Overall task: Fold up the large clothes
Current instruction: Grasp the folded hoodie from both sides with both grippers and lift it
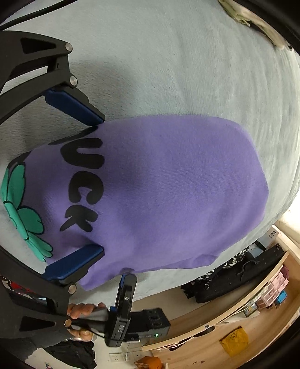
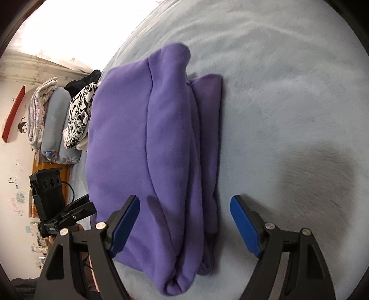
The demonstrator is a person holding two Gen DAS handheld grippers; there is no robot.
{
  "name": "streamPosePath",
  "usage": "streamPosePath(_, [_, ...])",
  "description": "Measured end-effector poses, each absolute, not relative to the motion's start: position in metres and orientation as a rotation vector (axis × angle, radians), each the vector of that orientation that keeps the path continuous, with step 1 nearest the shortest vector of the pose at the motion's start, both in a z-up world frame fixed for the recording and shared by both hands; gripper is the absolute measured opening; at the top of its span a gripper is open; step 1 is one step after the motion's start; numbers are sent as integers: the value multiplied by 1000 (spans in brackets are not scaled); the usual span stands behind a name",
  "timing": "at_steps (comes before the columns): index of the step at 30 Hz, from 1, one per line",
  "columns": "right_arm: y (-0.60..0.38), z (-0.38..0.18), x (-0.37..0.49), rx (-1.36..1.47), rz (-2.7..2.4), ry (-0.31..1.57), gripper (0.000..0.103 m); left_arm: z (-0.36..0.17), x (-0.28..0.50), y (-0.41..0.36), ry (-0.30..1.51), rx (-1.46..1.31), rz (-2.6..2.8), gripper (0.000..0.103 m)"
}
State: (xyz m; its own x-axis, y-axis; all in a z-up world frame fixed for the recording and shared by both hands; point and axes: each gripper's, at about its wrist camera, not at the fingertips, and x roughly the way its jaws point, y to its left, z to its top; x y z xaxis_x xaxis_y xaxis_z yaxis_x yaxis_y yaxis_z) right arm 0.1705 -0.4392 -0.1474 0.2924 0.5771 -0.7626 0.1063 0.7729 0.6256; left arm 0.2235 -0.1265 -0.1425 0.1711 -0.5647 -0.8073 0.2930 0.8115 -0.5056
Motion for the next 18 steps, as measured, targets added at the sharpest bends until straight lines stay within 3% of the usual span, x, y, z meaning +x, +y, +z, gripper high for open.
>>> streamPosePath(8, [-427,-167,187,683,473,1272,81,-151,227,-122,1252,-265,-688,103])
streamPosePath(13, [-413,-174,195,648,537,1286,92,-159,228,-117,1294,-301,-730,103])
streamPosePath(18, [-406,-178,195,639,563,1291,95,-173,226,-102,1350,-385,-773,103])
